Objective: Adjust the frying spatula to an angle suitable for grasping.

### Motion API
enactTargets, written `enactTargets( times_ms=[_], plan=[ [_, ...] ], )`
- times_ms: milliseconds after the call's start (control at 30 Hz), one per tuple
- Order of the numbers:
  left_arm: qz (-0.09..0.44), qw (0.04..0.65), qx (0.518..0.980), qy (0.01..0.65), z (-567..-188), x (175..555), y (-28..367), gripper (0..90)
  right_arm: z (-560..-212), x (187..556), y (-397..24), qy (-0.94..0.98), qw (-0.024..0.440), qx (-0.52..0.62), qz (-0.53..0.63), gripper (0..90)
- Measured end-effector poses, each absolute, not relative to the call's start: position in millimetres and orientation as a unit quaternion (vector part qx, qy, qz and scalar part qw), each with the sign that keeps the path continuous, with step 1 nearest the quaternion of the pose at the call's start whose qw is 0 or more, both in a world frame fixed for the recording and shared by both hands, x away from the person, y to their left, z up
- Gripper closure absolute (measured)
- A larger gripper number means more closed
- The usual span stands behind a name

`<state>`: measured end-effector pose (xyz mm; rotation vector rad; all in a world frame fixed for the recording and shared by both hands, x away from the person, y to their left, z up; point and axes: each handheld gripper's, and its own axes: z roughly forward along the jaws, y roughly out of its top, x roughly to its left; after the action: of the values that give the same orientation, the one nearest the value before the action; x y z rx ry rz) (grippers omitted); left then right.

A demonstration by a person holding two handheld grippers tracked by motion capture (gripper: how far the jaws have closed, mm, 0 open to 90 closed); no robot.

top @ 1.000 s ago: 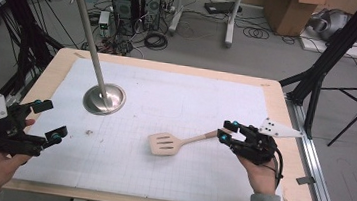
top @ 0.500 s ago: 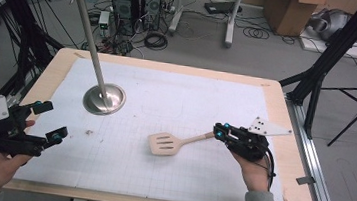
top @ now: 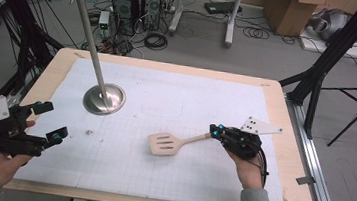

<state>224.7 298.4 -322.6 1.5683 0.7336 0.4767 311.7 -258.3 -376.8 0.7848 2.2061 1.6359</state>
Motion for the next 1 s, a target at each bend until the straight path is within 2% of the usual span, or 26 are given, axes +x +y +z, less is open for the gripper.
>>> enactTargets(
  times_ms=[533,767,1000],
  plan=[
    [0.206,0.618,0.687,0.321,-326,225,297,2.0,-395,330,-241,0.799,0.128,0.247,0.533,89.9],
    [0.206,0.618,0.688,0.320,-327,224,297,2.0,-404,338,-238,0.804,0.097,0.221,0.544,90.0],
    [0.206,0.617,0.689,0.320,-327,224,298,2.0,-418,348,-227,0.815,0.088,0.239,0.521,90.0]
  ],
)
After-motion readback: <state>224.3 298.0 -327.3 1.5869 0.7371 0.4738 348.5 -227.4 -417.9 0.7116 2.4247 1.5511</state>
